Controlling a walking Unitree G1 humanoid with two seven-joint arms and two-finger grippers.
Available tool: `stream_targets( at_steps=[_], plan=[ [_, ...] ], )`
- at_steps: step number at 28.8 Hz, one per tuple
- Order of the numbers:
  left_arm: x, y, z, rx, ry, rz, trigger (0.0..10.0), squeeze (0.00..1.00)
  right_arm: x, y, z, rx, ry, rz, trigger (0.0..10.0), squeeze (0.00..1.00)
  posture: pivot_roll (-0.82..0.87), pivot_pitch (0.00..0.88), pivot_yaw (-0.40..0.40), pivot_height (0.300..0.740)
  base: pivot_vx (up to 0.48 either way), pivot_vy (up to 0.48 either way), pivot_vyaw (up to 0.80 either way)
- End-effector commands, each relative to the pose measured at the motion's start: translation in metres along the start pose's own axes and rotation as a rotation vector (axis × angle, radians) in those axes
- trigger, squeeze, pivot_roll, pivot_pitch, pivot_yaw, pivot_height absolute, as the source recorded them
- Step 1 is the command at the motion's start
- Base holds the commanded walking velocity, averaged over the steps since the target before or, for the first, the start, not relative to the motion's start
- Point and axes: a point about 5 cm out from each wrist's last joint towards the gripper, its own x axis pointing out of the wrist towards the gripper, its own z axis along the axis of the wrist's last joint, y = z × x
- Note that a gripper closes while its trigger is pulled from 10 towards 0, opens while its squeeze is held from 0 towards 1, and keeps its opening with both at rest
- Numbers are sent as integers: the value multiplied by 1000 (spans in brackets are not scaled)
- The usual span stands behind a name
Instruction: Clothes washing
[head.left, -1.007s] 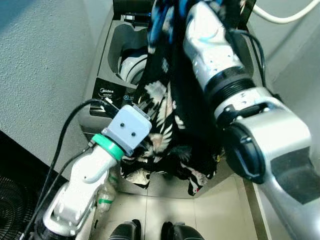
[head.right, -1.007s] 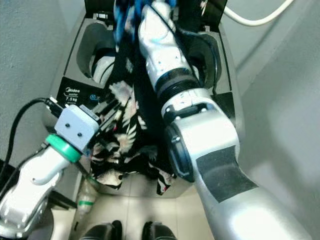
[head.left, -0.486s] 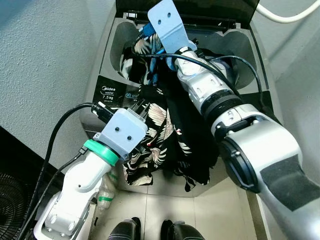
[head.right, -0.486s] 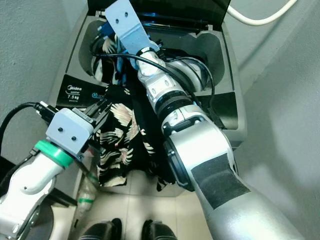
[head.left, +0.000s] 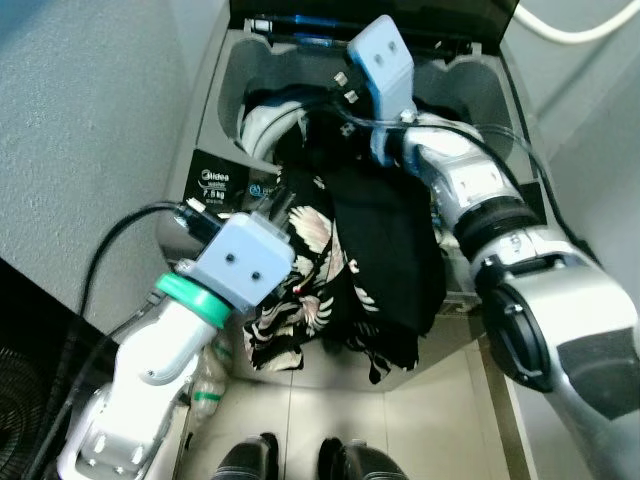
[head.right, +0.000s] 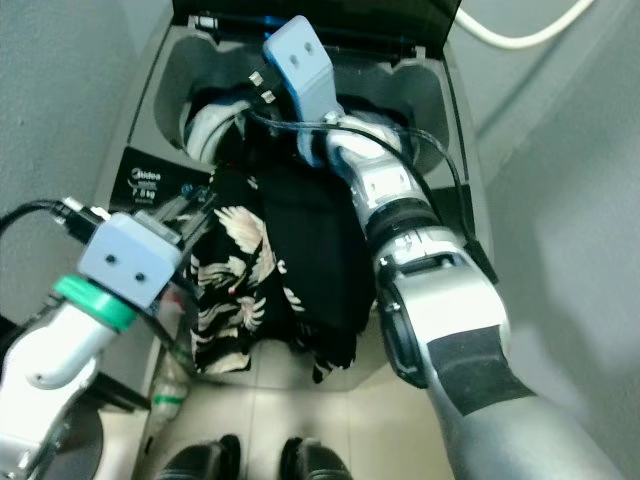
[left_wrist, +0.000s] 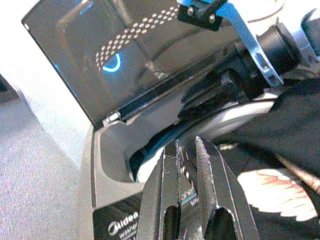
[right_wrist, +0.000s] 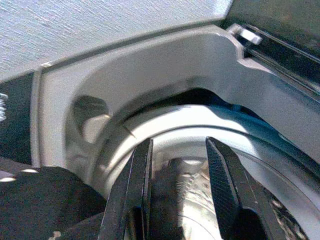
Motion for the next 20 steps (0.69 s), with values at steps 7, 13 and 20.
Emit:
stream_targets(
  at_steps=[7,13,20],
  plan=[
    [0,25,10,-39,-3,125,10000,0,-59,-17,-19,154,-217,-77,10000,0,76,130,-25,740,0,0,0],
    [16,50,17,-107,-30,272,10000,0,-82,-11,9,225,-446,-75,10000,0,67,122,-15,740,0,0,0],
    [34,86,27,-203,-73,318,10000,0,-87,24,5,-26,-244,155,10000,0,59,113,-13,740,0,0,0]
  ],
)
